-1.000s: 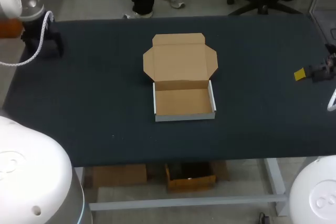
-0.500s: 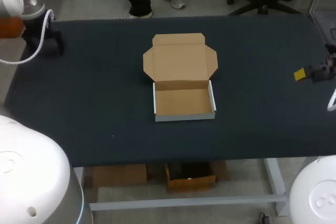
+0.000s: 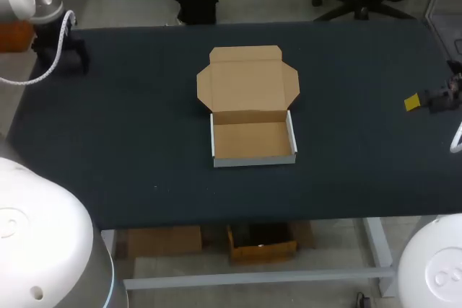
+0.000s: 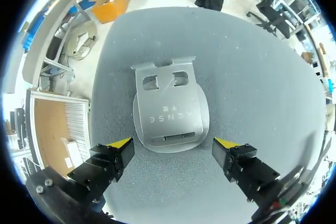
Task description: Assemble the packaging by folding the flat box into shape, placing the metal phone stand inside, and closing the box properly
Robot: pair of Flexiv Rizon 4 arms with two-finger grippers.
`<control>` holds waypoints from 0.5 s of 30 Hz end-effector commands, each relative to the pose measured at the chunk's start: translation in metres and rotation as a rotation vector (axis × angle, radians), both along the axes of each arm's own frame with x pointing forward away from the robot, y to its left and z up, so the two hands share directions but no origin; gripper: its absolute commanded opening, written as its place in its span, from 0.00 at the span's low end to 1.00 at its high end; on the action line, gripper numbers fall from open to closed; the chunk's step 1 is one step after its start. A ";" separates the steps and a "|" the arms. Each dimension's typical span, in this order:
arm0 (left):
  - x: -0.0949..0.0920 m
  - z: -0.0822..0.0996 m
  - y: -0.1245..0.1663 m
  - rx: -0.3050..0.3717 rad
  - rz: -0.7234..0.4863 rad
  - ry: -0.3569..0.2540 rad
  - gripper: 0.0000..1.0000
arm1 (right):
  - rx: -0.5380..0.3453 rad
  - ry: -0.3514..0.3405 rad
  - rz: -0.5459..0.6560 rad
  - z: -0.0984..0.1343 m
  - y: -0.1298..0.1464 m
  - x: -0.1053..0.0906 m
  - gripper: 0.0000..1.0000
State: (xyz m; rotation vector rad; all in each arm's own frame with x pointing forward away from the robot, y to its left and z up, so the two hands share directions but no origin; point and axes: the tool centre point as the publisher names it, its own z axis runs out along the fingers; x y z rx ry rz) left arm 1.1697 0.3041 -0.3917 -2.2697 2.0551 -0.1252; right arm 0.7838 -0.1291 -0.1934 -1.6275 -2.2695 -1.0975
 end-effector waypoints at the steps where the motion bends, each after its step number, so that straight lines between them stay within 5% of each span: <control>1: 0.010 -0.003 0.001 -0.001 -0.001 0.026 1.00 | 0.001 0.002 0.002 0.002 -0.001 -0.001 1.00; 15: 0.019 -0.005 0.003 -0.002 -0.001 0.030 1.00 | 0.001 0.002 0.002 0.002 -0.001 -0.001 1.00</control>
